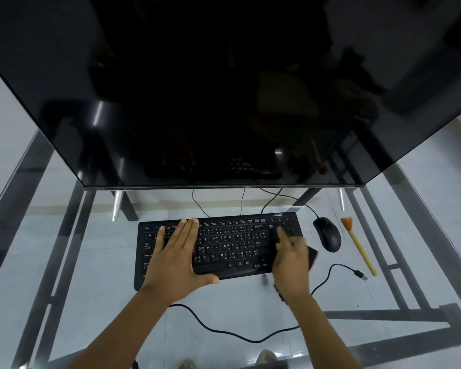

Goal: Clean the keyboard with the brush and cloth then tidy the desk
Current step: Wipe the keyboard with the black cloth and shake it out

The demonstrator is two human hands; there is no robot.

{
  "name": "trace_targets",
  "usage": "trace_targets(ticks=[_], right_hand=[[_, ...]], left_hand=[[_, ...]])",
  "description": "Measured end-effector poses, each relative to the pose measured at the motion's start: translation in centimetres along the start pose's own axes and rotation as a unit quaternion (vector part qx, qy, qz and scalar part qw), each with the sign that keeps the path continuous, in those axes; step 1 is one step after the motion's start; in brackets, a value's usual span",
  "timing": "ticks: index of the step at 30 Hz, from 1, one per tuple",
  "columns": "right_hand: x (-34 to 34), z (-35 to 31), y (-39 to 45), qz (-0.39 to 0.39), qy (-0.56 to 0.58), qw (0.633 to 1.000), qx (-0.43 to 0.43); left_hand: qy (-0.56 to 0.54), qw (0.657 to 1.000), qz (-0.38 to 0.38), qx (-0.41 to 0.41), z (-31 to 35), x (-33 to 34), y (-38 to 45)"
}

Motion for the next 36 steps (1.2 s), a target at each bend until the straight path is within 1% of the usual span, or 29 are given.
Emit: trace_targets(ticks=[1,2,4,6,8,10,11,12,14,15,16,17,18,19,20,21,23,24,25,26,27,28,29,30,31,32,34,35,36], right_hand=[[-0.4,0.3,-0.3,-0.026,0.033,0.999,0.0],[-0.8,1.2,0.3,-0.023,0.003,1.0,-0.005],[-2.2,2.3,2.5,0.019,-0.039,0.997,0.062],[-2.5,2.2,4.2,0.026,-0.03,0.989,0.143],[-1.9,0.5,4.6,0.036,-0.024,0.988,0.15],[-0.4,-1.3,4.1,0.028,-0.021,0.996,0.086],[0.3,-2.4,3.6,0.001,-0.023,0.999,0.043],[1.1,-3.5,2.8,-0.032,-0.032,0.999,-0.027],[2.2,-5.0,1.3,-0.101,-0.062,0.98,-0.16],[2.1,-4.8,1.7,-0.116,-0.072,0.97,-0.199],[1.6,-4.3,2.3,-0.105,-0.069,0.975,-0.182],[1.1,-3.5,3.4,-0.075,-0.066,0.989,-0.107],[0.9,-2.6,4.2,-0.021,-0.061,0.997,-0.038],[0.9,-2.2,4.6,0.014,-0.063,0.998,0.018],[1.1,-2.4,4.4,0.019,-0.064,0.997,0.037],[1.4,-3.6,3.5,0.01,-0.076,0.997,0.02],[2.8,-6.4,0.1,-0.084,-0.012,0.994,-0.072],[3.4,-7.4,-1.9,-0.127,-0.011,0.979,-0.16],[3.6,-8.0,-4.0,-0.171,-0.027,0.95,-0.259],[3.6,-7.9,-5.0,-0.191,-0.035,0.929,-0.316],[3.5,-7.1,-5.2,-0.192,-0.027,0.927,-0.321],[2.7,-6.4,-5.0,-0.157,-0.028,0.938,-0.309],[2.0,-5.5,-3.9,-0.105,-0.051,0.958,-0.263],[1.8,-4.1,-2.9,-0.076,-0.065,0.974,-0.201],[1.7,-3.6,-2.5,-0.046,-0.062,0.981,-0.177],[2.2,-3.3,-2.6,-0.034,-0.033,0.987,-0.152],[3.2,-3.8,-3.9,-0.059,-0.009,0.985,-0.162],[3.3,-4.5,-4.7,-0.094,-0.011,0.977,-0.189],[3.0,-5.3,-4.8,-0.107,-0.024,0.971,-0.211]], left_hand=[[-0.004,1.0,-0.002,0.001,0.2,0.0,0.1],[-0.008,1.0,-0.005,0.005,0.5,0.1,0.3],[-0.006,1.0,-0.004,0.009,0.7,0.2,0.3],[0.001,1.0,0.0,0.006,0.5,0.0,0.2],[0.005,1.0,-0.002,0.004,0.2,-0.1,0.1],[0.007,1.0,-0.006,0.007,0.4,0.0,0.1],[0.011,1.0,-0.006,0.009,0.4,0.0,0.2],[0.014,1.0,-0.006,0.01,0.4,0.2,0.2],[0.017,1.0,-0.007,0.008,0.4,0.2,0.3],[0.017,1.0,-0.009,0.009,0.5,0.2,0.3],[0.016,1.0,-0.009,0.011,0.5,0.1,0.3],[0.018,1.0,-0.007,0.012,0.6,0.1,0.2],[0.019,1.0,-0.006,0.012,0.5,0.1,0.3],[0.021,1.0,-0.006,0.011,0.5,0.0,0.2],[0.022,1.0,-0.008,0.011,0.5,0.0,0.2],[0.023,1.0,-0.008,0.009,0.5,0.0,0.2],[0.015,1.0,-0.01,0.007,0.4,0.2,0.1],[0.01,1.0,-0.011,0.011,0.4,0.3,0.1],[0.007,1.0,-0.01,0.017,0.4,0.4,0.1],[0.005,1.0,-0.01,0.02,0.4,0.4,0.1],[0.006,1.0,-0.013,0.021,0.4,0.3,0.1],[0.01,1.0,-0.016,0.021,0.4,0.2,0.1],[0.016,1.0,-0.016,0.022,0.3,0.1,0.1],[0.021,0.999,-0.012,0.022,0.2,0.0,0.1],[0.022,0.999,-0.012,0.021,0.2,0.0,0.0],[0.021,1.0,-0.01,0.02,0.1,0.0,0.0],[0.015,1.0,-0.011,0.016,0.2,0.2,0.0],[0.011,1.0,-0.015,0.015,0.3,0.2,0.0],[0.011,1.0,-0.02,0.016,0.4,0.2,0.1]])
Point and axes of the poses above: each hand's wrist, its own y-axis towards the middle knuckle, its own x-axis out of the palm, z = x × y, the point moved 1 cm from there along y, towards the middle knuckle, and after that the axes turned 6 degrees about x, right-handed, at the moved point
